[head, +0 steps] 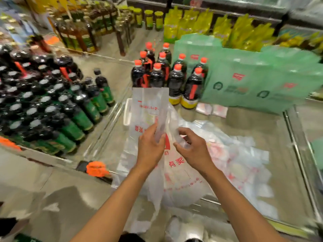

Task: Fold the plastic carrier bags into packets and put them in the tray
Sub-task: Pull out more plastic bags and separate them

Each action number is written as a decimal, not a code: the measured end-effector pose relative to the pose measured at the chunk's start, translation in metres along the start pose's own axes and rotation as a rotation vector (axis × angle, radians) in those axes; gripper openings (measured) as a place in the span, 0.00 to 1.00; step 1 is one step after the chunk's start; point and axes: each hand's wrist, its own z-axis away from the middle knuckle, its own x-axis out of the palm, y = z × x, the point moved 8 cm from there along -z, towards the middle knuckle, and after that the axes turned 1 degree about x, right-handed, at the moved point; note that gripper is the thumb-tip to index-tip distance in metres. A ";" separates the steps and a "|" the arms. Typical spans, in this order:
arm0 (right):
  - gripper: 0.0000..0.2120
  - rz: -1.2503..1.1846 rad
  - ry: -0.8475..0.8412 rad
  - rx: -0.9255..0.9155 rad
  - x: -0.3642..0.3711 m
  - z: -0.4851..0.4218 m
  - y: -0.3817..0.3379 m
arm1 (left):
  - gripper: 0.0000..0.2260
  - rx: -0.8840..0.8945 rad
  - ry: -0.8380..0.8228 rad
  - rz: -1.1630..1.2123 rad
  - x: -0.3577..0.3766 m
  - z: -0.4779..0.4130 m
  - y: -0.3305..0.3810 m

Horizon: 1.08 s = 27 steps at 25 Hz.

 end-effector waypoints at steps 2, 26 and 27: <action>0.20 0.022 0.002 0.050 -0.034 0.000 0.027 | 0.13 -0.030 -0.069 0.034 0.044 0.000 0.011; 0.18 0.182 -0.106 0.470 -0.172 -0.049 0.253 | 0.15 -0.201 -0.447 0.001 0.342 -0.044 -0.026; 0.18 0.184 -0.116 0.472 -0.174 -0.051 0.261 | 0.15 -0.209 -0.458 0.005 0.349 -0.042 -0.026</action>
